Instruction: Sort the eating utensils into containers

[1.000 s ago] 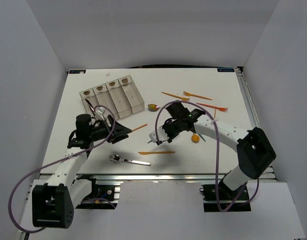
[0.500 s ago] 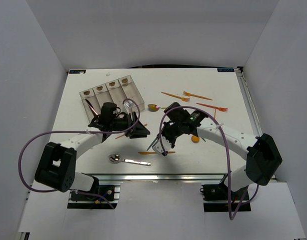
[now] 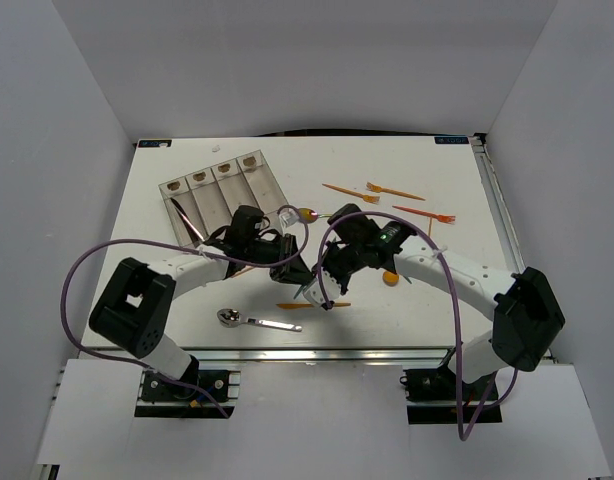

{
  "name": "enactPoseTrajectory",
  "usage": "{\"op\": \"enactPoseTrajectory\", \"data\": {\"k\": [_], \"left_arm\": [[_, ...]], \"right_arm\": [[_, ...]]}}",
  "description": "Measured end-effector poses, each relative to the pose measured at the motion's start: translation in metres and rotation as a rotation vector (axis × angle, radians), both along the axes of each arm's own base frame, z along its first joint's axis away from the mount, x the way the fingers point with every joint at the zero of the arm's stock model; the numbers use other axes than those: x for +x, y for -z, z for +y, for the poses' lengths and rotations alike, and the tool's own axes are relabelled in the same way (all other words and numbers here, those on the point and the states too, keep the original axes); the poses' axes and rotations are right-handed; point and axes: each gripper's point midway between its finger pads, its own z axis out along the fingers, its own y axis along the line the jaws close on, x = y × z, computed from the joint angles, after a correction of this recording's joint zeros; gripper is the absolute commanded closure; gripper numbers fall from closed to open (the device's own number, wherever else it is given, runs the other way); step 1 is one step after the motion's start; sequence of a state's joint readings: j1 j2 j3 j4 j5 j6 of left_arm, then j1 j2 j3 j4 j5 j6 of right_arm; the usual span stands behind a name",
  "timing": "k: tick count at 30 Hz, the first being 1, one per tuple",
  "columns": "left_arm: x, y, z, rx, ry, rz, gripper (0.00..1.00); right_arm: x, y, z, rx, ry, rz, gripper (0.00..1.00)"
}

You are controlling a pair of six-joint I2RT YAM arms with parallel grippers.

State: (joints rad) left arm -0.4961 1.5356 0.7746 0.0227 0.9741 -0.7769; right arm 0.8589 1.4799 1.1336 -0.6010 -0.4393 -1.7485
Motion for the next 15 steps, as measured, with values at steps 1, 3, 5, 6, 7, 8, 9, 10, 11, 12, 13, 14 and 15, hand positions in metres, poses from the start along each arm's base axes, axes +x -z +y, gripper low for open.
{"op": "enactPoseTrajectory", "data": {"k": [1,3,5,6,7,8,9,10,11,12,13,14,15], "left_arm": [[-0.001,0.001,-0.002,0.002,0.008,0.004,0.83],[-0.001,0.004,-0.003,0.001,0.026,0.009,0.94],[-0.001,0.006,-0.005,0.003,0.036,0.015,0.99],[-0.002,0.007,-0.005,0.006,0.038,0.017,1.0],[-0.001,0.007,-0.005,0.009,0.039,0.019,1.0],[-0.002,0.007,-0.005,0.011,0.042,0.018,1.0],[-0.001,0.007,-0.005,0.018,0.04,0.017,1.0],[0.001,0.007,-0.005,0.027,0.036,0.011,1.0],[0.001,0.007,-0.005,0.03,0.035,0.01,1.0],[0.006,0.008,-0.004,0.056,0.022,-0.002,1.0],[0.009,0.009,-0.003,0.072,0.01,-0.009,1.0],[0.014,0.01,0.001,0.089,-0.009,-0.016,1.0],[0.019,0.012,0.007,0.113,-0.042,-0.019,1.0]], "right_arm": [[0.0,0.0,0.0,-0.001,0.003,0.001,1.0],[0.0,0.002,-0.002,-0.008,0.013,0.004,1.0],[0.0,0.005,-0.004,-0.013,0.019,0.007,1.0],[0.0,0.005,-0.004,-0.013,0.02,0.006,0.93],[-0.001,0.006,-0.005,-0.013,0.023,0.009,0.78],[-0.001,0.007,-0.006,-0.011,0.027,0.01,0.74],[-0.002,0.007,-0.006,-0.008,0.032,0.012,0.68],[-0.002,0.006,-0.007,-0.004,0.039,0.015,0.66],[-0.002,0.005,-0.007,0.002,0.044,0.01,0.64],[-0.001,0.003,-0.007,0.007,0.054,0.007,0.63],[0.001,0.001,-0.007,0.017,0.066,0.003,0.62],[0.002,-0.001,-0.007,0.024,0.079,0.0,0.62],[0.005,-0.005,-0.008,0.035,0.095,-0.005,0.62]]}}
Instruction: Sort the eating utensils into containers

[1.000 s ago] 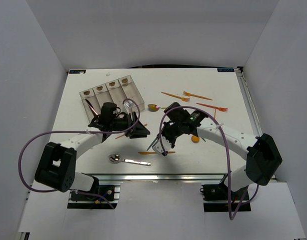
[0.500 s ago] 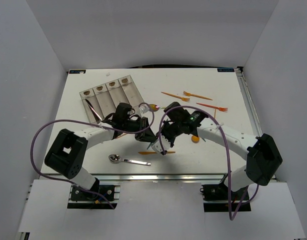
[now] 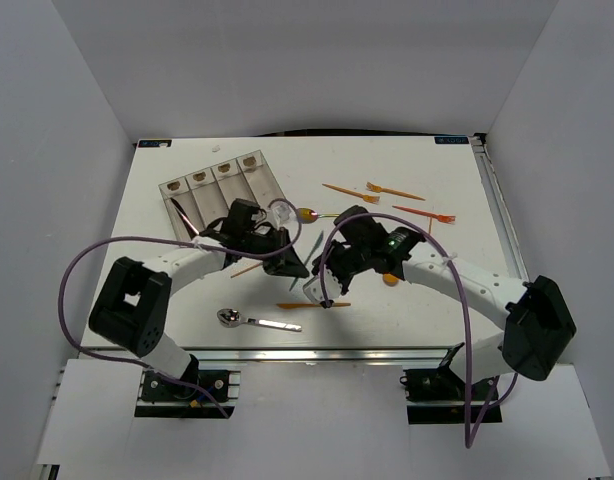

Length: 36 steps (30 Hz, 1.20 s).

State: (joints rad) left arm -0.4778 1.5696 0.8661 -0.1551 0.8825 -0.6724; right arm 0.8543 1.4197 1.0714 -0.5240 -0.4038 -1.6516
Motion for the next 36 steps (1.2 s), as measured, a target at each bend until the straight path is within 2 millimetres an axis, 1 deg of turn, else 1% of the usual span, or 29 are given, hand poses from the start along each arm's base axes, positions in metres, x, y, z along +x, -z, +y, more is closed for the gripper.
{"op": "enactPoseTrajectory", "data": {"k": [2,4,5,7,8,9,11,12,14,15,17,18,19,21,24,26,32,36], "left_arm": [[0.013,0.0,0.017,0.038,-0.074,-0.007,1.0],[0.029,-0.005,0.039,0.086,-0.17,-0.036,1.0],[0.039,-0.011,0.052,0.11,-0.223,-0.059,1.0],[0.057,-0.028,0.075,0.147,-0.319,-0.126,1.0],[0.067,-0.041,0.088,0.165,-0.371,-0.169,1.0],[0.077,-0.054,0.101,0.183,-0.422,-0.213,1.0],[0.094,-0.078,0.128,0.219,-0.524,-0.296,1.0],[0.103,-0.087,0.145,0.242,-0.582,-0.326,1.0],[0.117,-0.095,0.181,0.297,-0.696,-0.354,1.0],[0.122,-0.095,0.198,0.323,-0.745,-0.352,1.0],[0.131,-0.083,0.236,0.392,-0.84,-0.312,1.0],[0.135,-0.073,0.25,0.424,-0.872,-0.286,1.0],[0.138,-0.061,0.263,0.458,-0.895,-0.252,1.0],[0.143,-0.038,0.275,0.511,-0.903,-0.189,1.0],[0.147,-0.011,0.281,0.567,-0.882,-0.119,1.0],[0.152,-0.001,0.285,0.595,-0.873,-0.099,1.0],[0.176,0.007,0.299,0.642,-0.872,-0.112,1.0],[0.181,0.022,0.306,0.669,-0.869,-0.089,1.0]], "right_arm": [[0.003,-0.005,-0.002,0.014,0.028,0.0,0.62],[0.005,-0.012,-0.004,0.033,0.058,0.003,0.63],[0.005,-0.015,-0.005,0.043,0.074,0.008,0.64],[0.006,-0.021,-0.007,0.062,0.1,0.016,0.68],[0.006,-0.023,-0.008,0.071,0.116,0.025,0.7],[0.006,-0.024,-0.008,0.08,0.13,0.033,0.77],[0.004,-0.021,-0.01,0.087,0.153,0.055,0.83],[0.003,-0.018,-0.011,0.086,0.171,0.074,0.86],[0.001,-0.012,-0.012,0.085,0.196,0.103,0.88],[0.0,-0.008,-0.014,0.083,0.209,0.117,0.88],[-0.001,-0.003,-0.015,0.082,0.229,0.14,0.88],[-0.002,0.0,-0.016,0.081,0.239,0.152,0.88],[-0.002,0.002,-0.016,0.08,0.248,0.16,0.88],[-0.003,0.005,-0.017,0.08,0.261,0.174,0.88],[-0.002,0.007,-0.019,0.087,0.28,0.184,0.88],[-0.001,0.007,-0.02,0.092,0.29,0.189,0.88],[0.004,0.004,-0.022,0.114,0.319,0.192,0.88],[0.007,0.004,-0.023,0.123,0.33,0.19,0.88]]}}
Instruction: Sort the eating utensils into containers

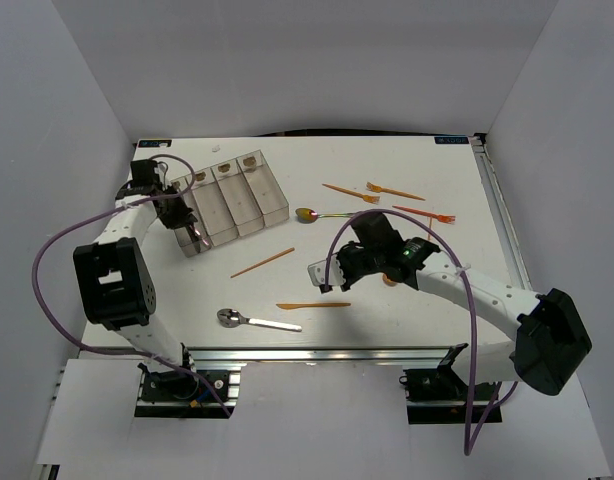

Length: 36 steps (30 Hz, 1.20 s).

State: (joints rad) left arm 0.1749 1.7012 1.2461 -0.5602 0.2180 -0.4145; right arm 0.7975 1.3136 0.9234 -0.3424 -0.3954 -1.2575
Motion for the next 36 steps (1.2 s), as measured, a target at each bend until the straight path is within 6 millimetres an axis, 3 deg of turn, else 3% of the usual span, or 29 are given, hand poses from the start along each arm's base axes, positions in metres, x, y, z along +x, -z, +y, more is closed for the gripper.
{"op": "enactPoseTrajectory", "data": {"k": [5,13,20,24,26,29,31,36], "left_arm": [[-0.002,0.014,0.005,0.021,-0.011,0.039,0.94],[-0.002,0.017,0.012,0.056,-0.024,0.037,0.56],[-0.001,0.018,0.017,0.068,-0.041,0.037,0.54],[-0.001,0.012,0.015,0.06,-0.036,0.022,0.53],[-0.002,0.001,0.011,0.046,-0.022,-0.003,0.5],[-0.005,-0.034,0.0,0.012,0.013,-0.094,0.45],[-0.013,-0.062,-0.01,-0.009,0.045,-0.189,0.34],[-0.064,-0.116,-0.033,-0.04,0.09,-0.386,0.09]], "right_arm": [[0.001,0.002,-0.002,-0.001,0.008,0.004,0.88],[-0.002,0.005,-0.003,0.007,0.012,0.037,0.86],[-0.013,0.016,-0.005,0.0,0.005,0.092,0.84],[-0.018,0.019,-0.004,0.003,0.008,0.133,0.75],[-0.025,0.028,-0.004,-0.007,0.013,0.2,0.67],[-0.04,0.052,-0.007,-0.062,0.031,0.34,0.63],[-0.049,0.069,-0.008,-0.107,0.064,0.44,0.63],[-0.067,0.099,-0.009,-0.216,0.18,0.627,0.55]]}}
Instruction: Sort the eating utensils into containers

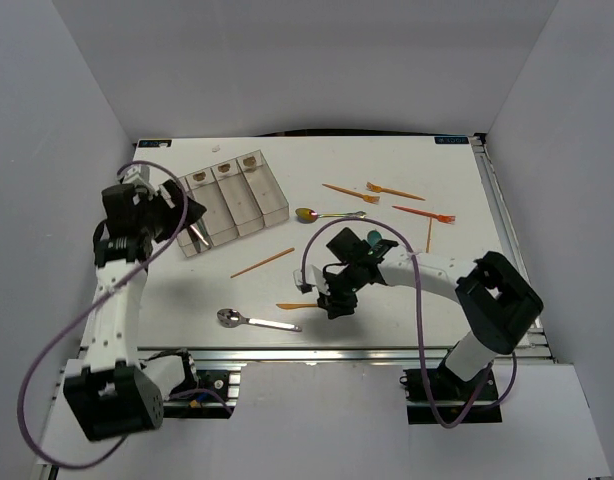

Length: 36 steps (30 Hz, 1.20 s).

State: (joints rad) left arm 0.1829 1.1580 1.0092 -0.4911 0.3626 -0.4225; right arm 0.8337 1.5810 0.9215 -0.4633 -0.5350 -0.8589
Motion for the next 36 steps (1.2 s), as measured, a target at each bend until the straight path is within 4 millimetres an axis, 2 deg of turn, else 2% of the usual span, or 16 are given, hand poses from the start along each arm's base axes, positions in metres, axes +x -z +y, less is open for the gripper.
{"op": "enactPoseTrajectory", "data": {"k": [1,2,5,8,14,18,20,21,22,23,25,26,32,36], "left_arm": [[-0.01,-0.007,-0.002,-0.002,-0.003,-0.034,0.05],[-0.021,-0.011,-0.005,-0.004,-0.008,-0.061,0.05],[-0.046,-0.02,-0.011,-0.034,-0.036,-0.128,0.04],[-0.065,-0.018,-0.015,-0.075,-0.064,-0.159,0.04],[-0.084,-0.011,-0.021,-0.14,-0.099,-0.171,0.05],[-0.088,-0.01,-0.025,-0.185,-0.109,-0.175,0.05],[-0.091,-0.006,-0.029,-0.216,-0.106,-0.17,0.05],[-0.092,-0.003,-0.031,-0.234,-0.107,-0.166,0.05],[-0.094,0.003,-0.033,-0.257,-0.108,-0.153,0.05],[-0.095,0.004,-0.036,-0.284,-0.105,-0.156,0.05],[-0.097,0.01,-0.042,-0.333,-0.1,-0.149,0.06],[-0.098,0.014,-0.045,-0.363,-0.096,-0.144,0.07],[-0.101,0.031,-0.061,-0.529,-0.081,-0.085,0.11],[-0.098,0.032,-0.073,-0.594,-0.059,-0.048,0.22]], "right_arm": [[-0.002,0.003,0.002,-0.016,0.018,0.021,0.48],[-0.003,0.005,0.004,-0.029,0.034,0.037,0.46],[-0.005,0.008,0.009,-0.058,0.068,0.047,0.45],[-0.003,0.009,0.016,-0.074,0.103,0.033,0.46],[0.011,0.014,0.021,-0.093,0.17,-0.019,0.49],[0.023,0.028,0.019,-0.128,0.207,-0.062,0.53],[0.029,0.029,0.02,-0.121,0.223,-0.087,0.59],[0.03,0.029,0.021,-0.118,0.229,-0.092,0.72],[0.031,0.03,0.02,-0.115,0.234,-0.099,0.72],[0.031,0.029,0.021,-0.107,0.237,-0.105,0.82],[0.032,0.03,0.022,-0.089,0.236,-0.121,0.91],[0.033,0.029,0.022,-0.081,0.238,-0.128,1.0],[0.034,0.028,0.022,-0.065,0.242,-0.138,1.0],[0.036,0.023,0.017,-0.07,0.252,-0.095,1.0]]}}
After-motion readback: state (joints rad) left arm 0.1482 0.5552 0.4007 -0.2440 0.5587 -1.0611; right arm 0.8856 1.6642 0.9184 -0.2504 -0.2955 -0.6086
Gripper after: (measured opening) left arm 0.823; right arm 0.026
